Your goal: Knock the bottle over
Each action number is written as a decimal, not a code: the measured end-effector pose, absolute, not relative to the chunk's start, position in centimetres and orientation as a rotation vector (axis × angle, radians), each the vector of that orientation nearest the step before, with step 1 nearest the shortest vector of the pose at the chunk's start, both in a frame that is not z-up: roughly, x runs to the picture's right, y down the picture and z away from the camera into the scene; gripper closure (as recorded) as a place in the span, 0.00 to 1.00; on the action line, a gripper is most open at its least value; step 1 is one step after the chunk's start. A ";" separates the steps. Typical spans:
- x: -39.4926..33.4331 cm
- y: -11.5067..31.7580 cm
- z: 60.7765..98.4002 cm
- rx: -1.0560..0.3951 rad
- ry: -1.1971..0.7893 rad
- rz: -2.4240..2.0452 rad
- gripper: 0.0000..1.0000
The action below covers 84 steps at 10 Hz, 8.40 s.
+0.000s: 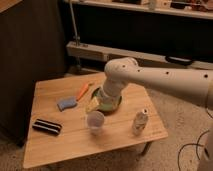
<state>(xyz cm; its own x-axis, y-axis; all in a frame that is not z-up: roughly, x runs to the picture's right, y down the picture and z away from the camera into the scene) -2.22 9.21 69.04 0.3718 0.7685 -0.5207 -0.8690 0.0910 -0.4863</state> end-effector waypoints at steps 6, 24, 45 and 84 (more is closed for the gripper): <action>-2.2 9.2 69.0 -0.836 0.145 1.223 0.20; -2.2 9.1 69.0 -0.832 0.145 1.220 0.20; 5.6 -1.5 47.6 -0.527 -0.133 1.502 0.74; 26.8 14.5 71.1 -0.340 0.561 2.053 0.74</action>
<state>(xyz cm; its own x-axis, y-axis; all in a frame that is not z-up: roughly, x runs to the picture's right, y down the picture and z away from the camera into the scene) 26.82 14.52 71.12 -0.5131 0.7309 -0.4500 -0.8582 -0.4464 0.2535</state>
